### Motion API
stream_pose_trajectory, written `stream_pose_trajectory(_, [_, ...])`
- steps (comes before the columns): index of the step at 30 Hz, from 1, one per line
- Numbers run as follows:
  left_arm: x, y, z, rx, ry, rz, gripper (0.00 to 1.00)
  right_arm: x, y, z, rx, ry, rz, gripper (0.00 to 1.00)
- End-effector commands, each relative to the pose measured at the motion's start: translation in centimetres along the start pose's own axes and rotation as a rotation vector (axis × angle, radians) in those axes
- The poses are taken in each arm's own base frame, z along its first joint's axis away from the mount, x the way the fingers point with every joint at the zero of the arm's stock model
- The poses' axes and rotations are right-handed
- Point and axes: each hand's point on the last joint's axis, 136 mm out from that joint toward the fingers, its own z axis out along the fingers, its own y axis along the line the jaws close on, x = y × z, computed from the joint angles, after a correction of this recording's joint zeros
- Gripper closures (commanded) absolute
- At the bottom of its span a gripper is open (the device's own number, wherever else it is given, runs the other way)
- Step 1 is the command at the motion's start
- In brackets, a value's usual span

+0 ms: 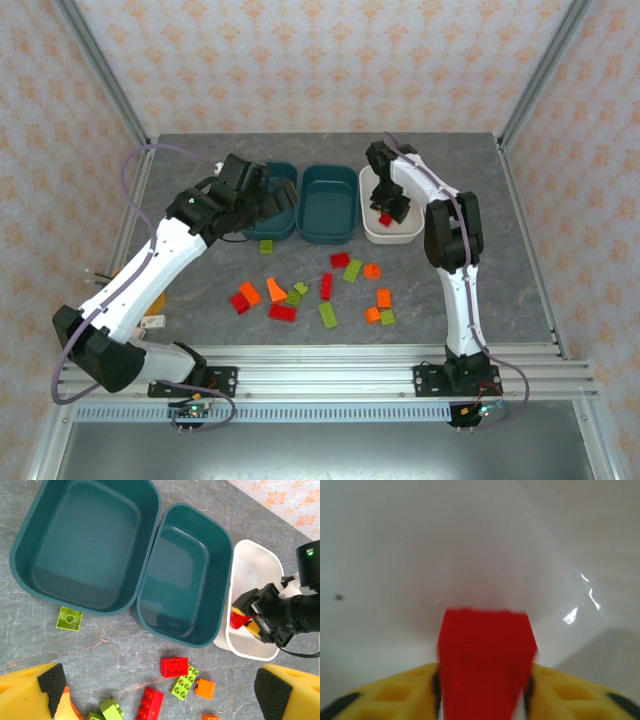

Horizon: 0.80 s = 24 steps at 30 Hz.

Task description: Sort the legos into containers by color

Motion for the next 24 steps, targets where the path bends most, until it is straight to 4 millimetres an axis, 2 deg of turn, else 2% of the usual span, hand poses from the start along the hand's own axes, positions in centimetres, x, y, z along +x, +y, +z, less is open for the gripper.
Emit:
stream_pose_trajectory(1, [0.5, 1.4, -0.9, -0.028, 0.004, -0.031, 0.0, -0.5, -0.5, -1.9, 0.006, -0.012, -0.027, 0.39])
stream_pose_trajectory(4, [0.9, 2.4, -1.4, -0.056, 0.009, -0.026, 0.0, -1.1, -0.1, -4.3, -0.038, -0.058, -0.046, 0.32])
stream_pose_trajectory(6, [1.4, 3.4, -1.7, -0.085, 0.02, -0.019, 0.0, -1.5, 0.1, -6.9, -0.078, -0.112, -0.06, 0.31])
stream_pose_trajectory(9, [2.6, 5.4, -2.2, -0.145, 0.038, -0.02, 0.0, -1.7, 0.3, -12.1, -0.143, -0.247, -0.11, 0.31])
stream_pose_trajectory(12, [4.3, 7.9, -2.2, -0.203, 0.069, -0.047, 0.01, -0.4, 0.9, -17.5, -0.231, -0.409, -0.199, 0.32])
stream_pose_trajectory(15, [6.2, 10.5, -1.9, -0.268, 0.092, -0.07, 0.02, 3.3, 2.6, -21.9, -0.376, -0.553, -0.37, 0.32])
stream_pose_trajectory(17, [7.2, 12.3, -1.6, -0.316, 0.107, -0.079, 0.02, 7.4, 4.0, -22.8, -0.484, -0.586, -0.524, 0.32])
stream_pose_trajectory(20, [9.1, 14.6, 0.3, -0.355, 0.193, -0.142, 0.02, 13.7, 4.9, -21.9, -0.594, -0.543, -0.71, 0.31])
stream_pose_trajectory(24, [11.0, 17.2, 3.5, -0.373, 0.293, -0.253, 0.03, 20.3, 4.8, -19.7, -0.66, -0.508, -0.87, 0.31])
